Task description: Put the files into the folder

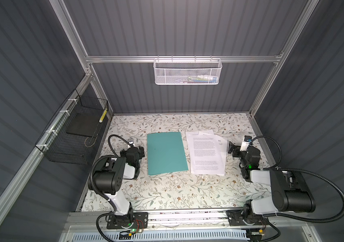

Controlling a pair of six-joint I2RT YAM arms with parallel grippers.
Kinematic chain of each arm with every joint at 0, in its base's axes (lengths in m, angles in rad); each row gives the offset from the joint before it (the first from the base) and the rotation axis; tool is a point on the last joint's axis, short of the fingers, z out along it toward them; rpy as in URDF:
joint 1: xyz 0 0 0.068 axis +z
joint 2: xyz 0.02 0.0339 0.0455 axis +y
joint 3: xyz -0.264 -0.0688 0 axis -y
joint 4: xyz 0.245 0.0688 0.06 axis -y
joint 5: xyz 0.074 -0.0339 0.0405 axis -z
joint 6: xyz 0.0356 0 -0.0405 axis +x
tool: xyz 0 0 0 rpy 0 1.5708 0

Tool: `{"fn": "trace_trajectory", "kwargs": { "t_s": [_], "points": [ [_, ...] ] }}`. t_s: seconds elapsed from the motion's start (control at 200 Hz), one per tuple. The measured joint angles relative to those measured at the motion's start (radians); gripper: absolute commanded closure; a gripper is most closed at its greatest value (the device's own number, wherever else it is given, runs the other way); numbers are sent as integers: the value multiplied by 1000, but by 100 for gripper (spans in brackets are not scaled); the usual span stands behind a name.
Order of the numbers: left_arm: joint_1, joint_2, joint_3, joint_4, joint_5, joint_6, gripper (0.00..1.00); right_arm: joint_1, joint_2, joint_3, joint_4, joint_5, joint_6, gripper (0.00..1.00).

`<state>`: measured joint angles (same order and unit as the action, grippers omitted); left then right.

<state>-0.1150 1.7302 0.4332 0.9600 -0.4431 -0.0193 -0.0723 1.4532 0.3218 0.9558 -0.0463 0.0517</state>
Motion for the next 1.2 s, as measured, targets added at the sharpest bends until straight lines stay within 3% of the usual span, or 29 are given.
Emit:
{"fn": "trace_trajectory", "kwargs": {
  "t_s": [0.205, 0.375, 0.46, 0.59, 0.686, 0.776, 0.836, 0.901, 1.201],
  "points": [
    [-10, -18, 16, -55, -6, 2, 0, 3, -10, 3, -24, -5, -8, 1],
    [-70, -117, 208, -326, -103, 13, 0, 75, -148, 89, -241, 52, -34, 1],
    [-94, -177, 279, -435, -167, -23, 0, 117, -218, 181, -385, 106, 18, 1],
    [-106, -267, 409, -764, -172, -241, 1, 142, -279, 298, -565, 147, 156, 1],
    [-108, -356, 431, -928, -59, -434, 2, 173, -315, 328, -672, 125, 256, 1],
    [-137, -472, 359, -995, 58, -613, 5, 206, -322, 339, -764, 86, 338, 1],
    [-178, -558, 290, -1035, 130, -738, 16, 222, -317, 348, -824, 50, 387, 1],
    [-220, -640, 224, -1075, 189, -838, 21, 227, -315, 352, -868, 6, 435, 1],
    [-276, -1001, 15, -1171, 317, -1210, 19, 232, -241, 353, -879, -224, 602, 1]
  ]
}}
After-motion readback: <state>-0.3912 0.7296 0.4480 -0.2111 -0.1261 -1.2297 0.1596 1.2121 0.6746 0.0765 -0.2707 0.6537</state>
